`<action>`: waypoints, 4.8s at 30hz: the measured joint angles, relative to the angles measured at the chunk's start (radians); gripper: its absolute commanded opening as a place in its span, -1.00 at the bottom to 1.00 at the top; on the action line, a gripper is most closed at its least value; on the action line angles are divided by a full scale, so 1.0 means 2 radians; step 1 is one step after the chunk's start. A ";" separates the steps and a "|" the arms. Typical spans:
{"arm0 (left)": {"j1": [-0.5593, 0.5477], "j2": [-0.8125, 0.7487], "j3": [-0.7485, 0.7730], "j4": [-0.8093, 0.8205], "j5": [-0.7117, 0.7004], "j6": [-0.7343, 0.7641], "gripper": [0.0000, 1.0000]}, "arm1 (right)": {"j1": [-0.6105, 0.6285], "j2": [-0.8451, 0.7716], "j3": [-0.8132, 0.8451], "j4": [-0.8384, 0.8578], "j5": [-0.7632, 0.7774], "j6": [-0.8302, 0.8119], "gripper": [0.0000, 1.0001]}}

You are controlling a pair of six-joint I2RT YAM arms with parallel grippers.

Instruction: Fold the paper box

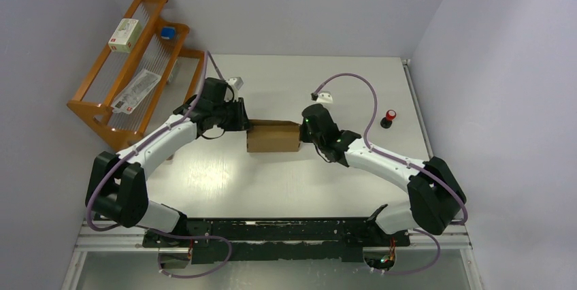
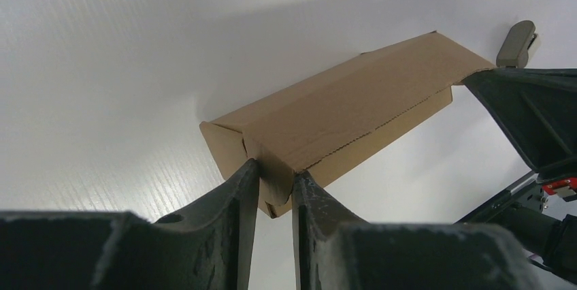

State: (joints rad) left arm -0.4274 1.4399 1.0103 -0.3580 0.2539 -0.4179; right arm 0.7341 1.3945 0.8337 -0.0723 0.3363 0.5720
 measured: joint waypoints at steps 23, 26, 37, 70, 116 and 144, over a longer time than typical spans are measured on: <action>-0.001 0.014 0.023 -0.030 -0.054 0.020 -0.10 | 0.031 0.027 0.009 0.004 0.031 0.000 -0.98; -0.001 0.014 0.023 -0.044 -0.067 0.035 -0.10 | 0.033 0.027 0.010 0.004 0.030 0.000 -0.96; -0.002 0.009 0.031 -0.084 -0.104 0.087 -0.16 | 0.033 0.027 0.016 -0.010 0.029 -0.001 -0.92; -0.003 0.046 0.054 -0.085 -0.092 0.196 -0.35 | 0.033 0.032 0.040 -0.047 -0.006 -0.022 -1.00; -0.005 -0.170 -0.142 0.036 -0.094 -0.035 0.37 | 0.033 0.043 0.070 -0.083 -0.021 -0.043 -1.00; -0.044 -0.094 -0.203 0.192 -0.158 -0.130 0.30 | 0.033 0.033 0.065 -0.086 -0.038 -0.039 -1.00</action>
State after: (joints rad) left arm -0.5156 1.2510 0.6052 0.0250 -0.0628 -0.6788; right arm 0.8009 1.4609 0.9630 -0.2440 0.2604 0.4934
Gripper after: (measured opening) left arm 0.654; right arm 0.010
